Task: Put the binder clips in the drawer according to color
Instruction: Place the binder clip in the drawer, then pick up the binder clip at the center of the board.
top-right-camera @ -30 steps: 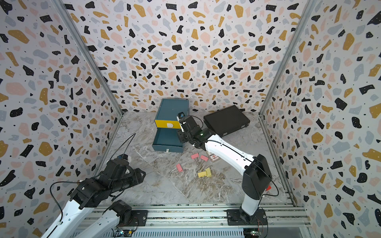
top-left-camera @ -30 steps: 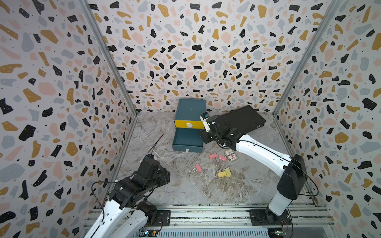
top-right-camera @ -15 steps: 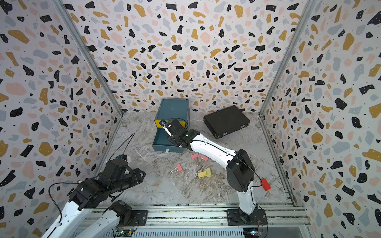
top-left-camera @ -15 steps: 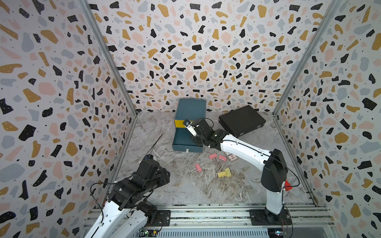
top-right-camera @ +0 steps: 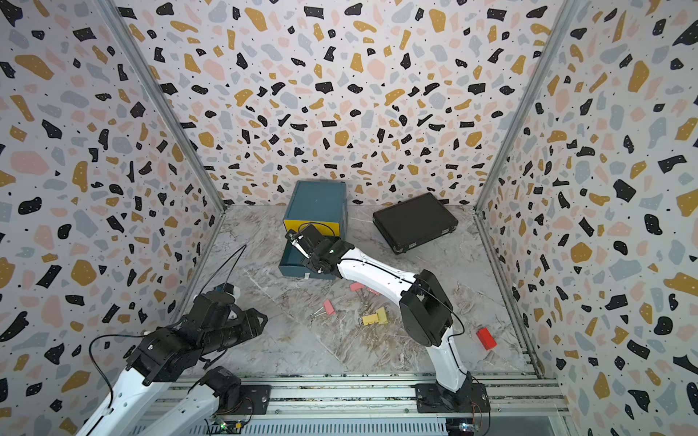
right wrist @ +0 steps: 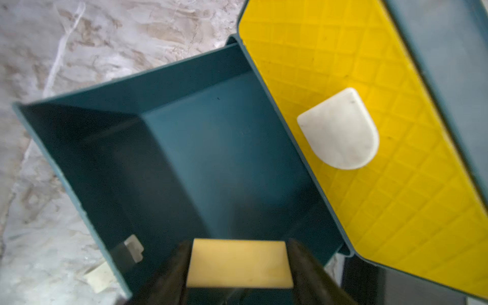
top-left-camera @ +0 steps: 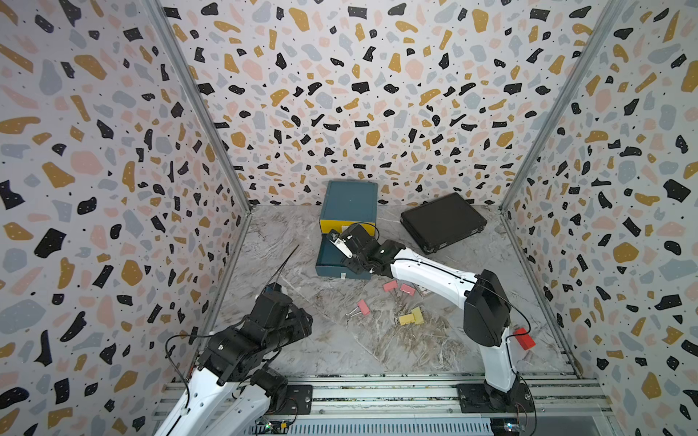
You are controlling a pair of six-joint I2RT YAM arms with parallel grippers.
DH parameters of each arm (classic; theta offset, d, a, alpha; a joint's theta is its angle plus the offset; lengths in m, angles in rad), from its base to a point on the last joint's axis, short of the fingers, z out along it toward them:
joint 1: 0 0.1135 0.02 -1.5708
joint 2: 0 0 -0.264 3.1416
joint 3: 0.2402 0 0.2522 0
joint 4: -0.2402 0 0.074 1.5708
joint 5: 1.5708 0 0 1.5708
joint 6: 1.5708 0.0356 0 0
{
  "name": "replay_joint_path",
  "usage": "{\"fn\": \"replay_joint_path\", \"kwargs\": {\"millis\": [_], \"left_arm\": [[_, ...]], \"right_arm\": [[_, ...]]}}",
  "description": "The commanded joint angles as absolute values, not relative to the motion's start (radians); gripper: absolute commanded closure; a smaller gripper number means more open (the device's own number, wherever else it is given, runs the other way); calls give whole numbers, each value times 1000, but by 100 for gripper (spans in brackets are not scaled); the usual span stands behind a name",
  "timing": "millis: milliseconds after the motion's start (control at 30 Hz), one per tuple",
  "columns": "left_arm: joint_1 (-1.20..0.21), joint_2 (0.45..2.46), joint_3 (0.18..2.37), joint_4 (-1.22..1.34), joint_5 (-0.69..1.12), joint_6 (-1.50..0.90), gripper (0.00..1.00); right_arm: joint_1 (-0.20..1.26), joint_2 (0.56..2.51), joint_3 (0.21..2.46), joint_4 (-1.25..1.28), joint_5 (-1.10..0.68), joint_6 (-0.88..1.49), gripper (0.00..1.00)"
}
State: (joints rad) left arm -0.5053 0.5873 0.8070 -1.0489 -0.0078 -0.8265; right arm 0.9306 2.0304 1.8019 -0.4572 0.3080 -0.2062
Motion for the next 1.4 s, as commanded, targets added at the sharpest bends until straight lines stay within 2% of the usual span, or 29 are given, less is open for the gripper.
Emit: {"fn": "replay_joint_path", "kwargs": {"millis": [0,133,233,333,433,567,667,900,1367], "left_arm": [[-508,587,811,-1017,-2,-828,40],[-509,593,811,-1007,6,-823,39],[-508,600,808,-995,20,-812,39],[-509,607,808,-986,37,-807,39],[-508,610,806,-986,47,-802,39],[-508,613,786,-964,67,-810,39],[-508,615,783,-962,69,-812,40],[-508,604,794,-980,61,-816,40],[-509,597,798,-988,53,-822,41]], "right_arm": [[933,1921,1806,-473,320,-148,22],[932,1809,1745,-458,330,-71,14],[927,1725,1710,-513,383,50,16],[908,1615,1611,-618,482,295,20],[865,1469,1454,-856,560,760,23],[785,1280,1133,-917,360,1210,20],[735,1231,963,-917,170,1456,18],[724,1333,938,-895,45,1631,6],[657,1542,985,-712,-70,1865,1]]}}
